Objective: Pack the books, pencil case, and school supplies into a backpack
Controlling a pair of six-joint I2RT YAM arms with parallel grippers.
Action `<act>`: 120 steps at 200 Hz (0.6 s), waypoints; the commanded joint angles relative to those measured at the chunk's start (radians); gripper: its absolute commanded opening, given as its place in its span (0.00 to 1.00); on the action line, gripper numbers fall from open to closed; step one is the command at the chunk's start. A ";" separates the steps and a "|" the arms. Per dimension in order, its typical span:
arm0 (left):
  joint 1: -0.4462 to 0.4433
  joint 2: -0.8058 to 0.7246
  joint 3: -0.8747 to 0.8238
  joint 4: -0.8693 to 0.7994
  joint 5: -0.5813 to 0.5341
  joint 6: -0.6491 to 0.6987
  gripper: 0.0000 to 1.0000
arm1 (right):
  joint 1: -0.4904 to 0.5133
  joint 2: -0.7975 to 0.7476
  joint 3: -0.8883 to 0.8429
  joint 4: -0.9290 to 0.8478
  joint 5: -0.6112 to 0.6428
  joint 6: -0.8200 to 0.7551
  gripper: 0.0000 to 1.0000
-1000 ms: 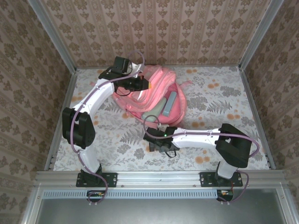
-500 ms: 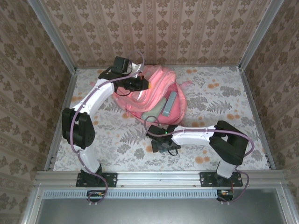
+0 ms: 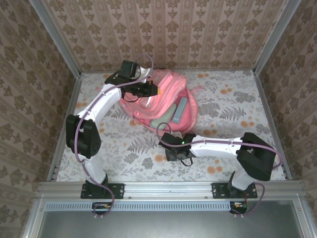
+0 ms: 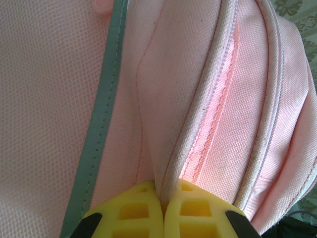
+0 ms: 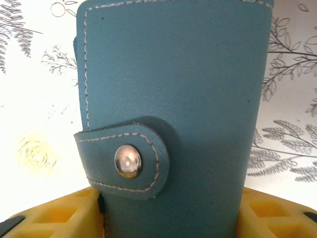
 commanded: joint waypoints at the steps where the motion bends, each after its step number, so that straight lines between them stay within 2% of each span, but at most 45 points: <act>1: 0.007 -0.055 0.048 0.005 0.008 -0.006 0.00 | 0.004 -0.082 -0.010 -0.059 0.033 -0.012 0.54; 56: 0.012 -0.052 0.102 0.033 0.039 -0.068 0.00 | -0.020 -0.265 0.044 -0.143 0.081 -0.063 0.53; 86: 0.017 -0.050 0.140 0.057 0.059 -0.108 0.00 | -0.125 -0.319 0.067 -0.067 0.017 -0.118 0.53; 120: 0.020 -0.044 0.179 0.060 0.069 -0.128 0.00 | -0.256 -0.270 0.128 0.047 -0.077 -0.177 0.53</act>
